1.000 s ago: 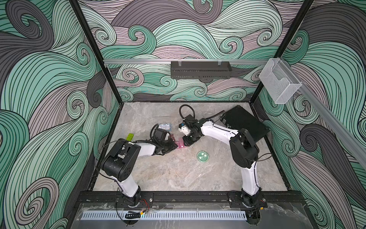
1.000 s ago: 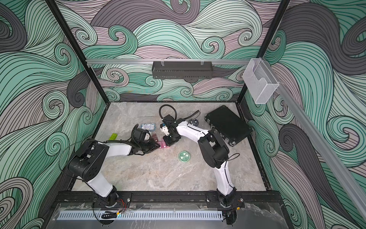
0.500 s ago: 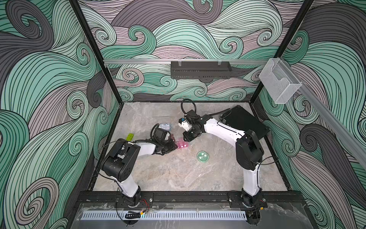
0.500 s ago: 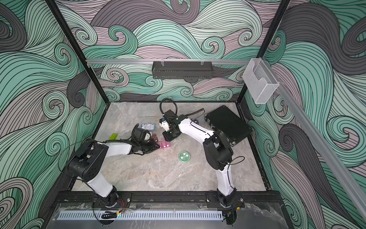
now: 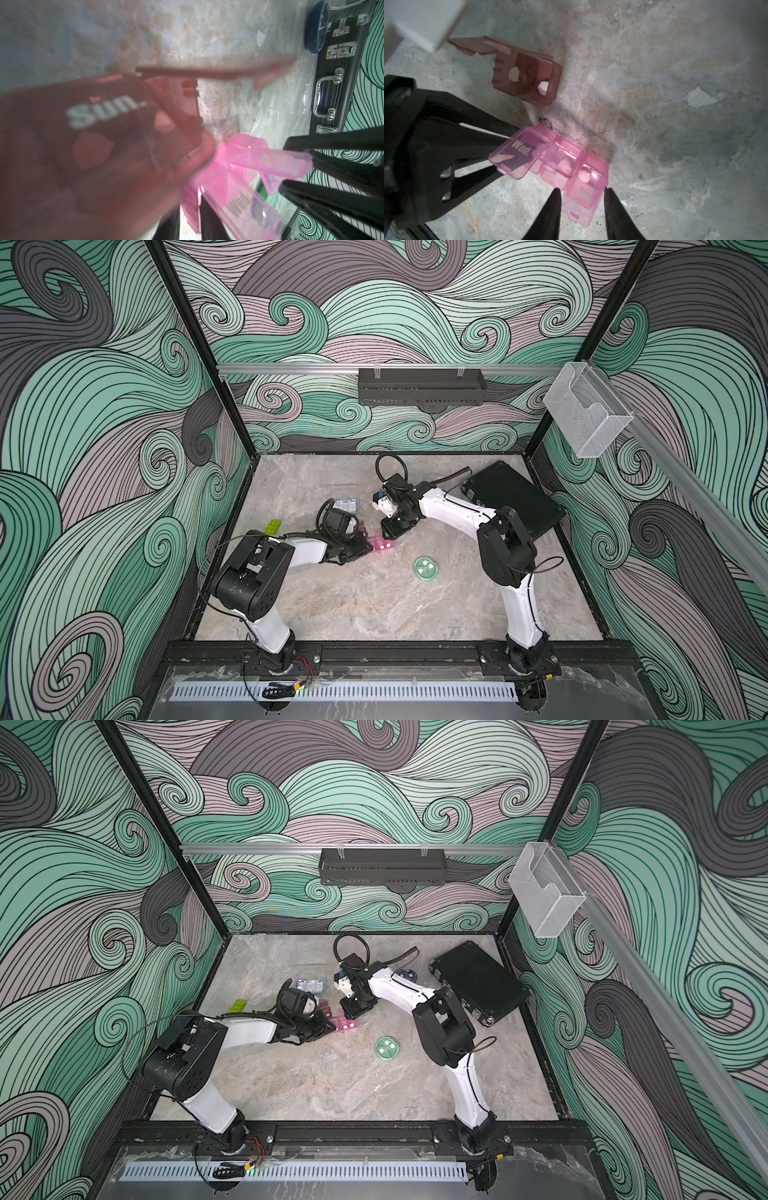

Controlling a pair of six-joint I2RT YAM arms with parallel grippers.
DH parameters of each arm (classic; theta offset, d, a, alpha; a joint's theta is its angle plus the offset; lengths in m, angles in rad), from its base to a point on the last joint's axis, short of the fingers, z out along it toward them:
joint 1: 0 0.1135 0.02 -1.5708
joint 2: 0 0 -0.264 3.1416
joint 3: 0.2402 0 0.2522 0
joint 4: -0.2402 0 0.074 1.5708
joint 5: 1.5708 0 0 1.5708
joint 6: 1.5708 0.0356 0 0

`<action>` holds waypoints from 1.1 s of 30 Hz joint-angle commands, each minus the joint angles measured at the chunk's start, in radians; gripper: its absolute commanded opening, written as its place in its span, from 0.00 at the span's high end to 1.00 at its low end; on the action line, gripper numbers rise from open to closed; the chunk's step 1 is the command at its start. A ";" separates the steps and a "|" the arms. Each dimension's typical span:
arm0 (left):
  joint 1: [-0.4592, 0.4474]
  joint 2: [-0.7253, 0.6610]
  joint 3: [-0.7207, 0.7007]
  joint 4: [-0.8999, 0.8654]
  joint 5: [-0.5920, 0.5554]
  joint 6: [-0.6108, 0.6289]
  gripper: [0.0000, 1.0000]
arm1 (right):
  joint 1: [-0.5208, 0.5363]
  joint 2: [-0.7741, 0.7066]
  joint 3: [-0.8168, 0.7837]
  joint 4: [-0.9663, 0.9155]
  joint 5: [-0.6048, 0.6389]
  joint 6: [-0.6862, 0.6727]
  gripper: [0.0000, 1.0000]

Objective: Close pillboxes
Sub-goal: Close the lid on the pillbox.

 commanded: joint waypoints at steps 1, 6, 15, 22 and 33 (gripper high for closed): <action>-0.007 0.022 0.029 -0.039 0.012 0.022 0.79 | -0.031 0.004 -0.015 -0.017 -0.022 0.016 0.62; -0.006 0.037 0.038 -0.038 0.019 0.021 0.79 | -0.039 0.003 -0.038 -0.015 -0.062 0.011 0.65; -0.006 0.048 0.055 -0.051 0.022 0.026 0.80 | -0.039 0.031 -0.037 -0.011 -0.080 0.006 0.69; -0.006 0.058 0.060 -0.053 0.023 0.028 0.81 | -0.039 0.051 -0.043 -0.013 -0.076 0.006 0.71; -0.006 0.088 0.072 -0.055 0.034 0.022 0.82 | -0.037 0.075 -0.048 -0.013 -0.072 0.006 0.72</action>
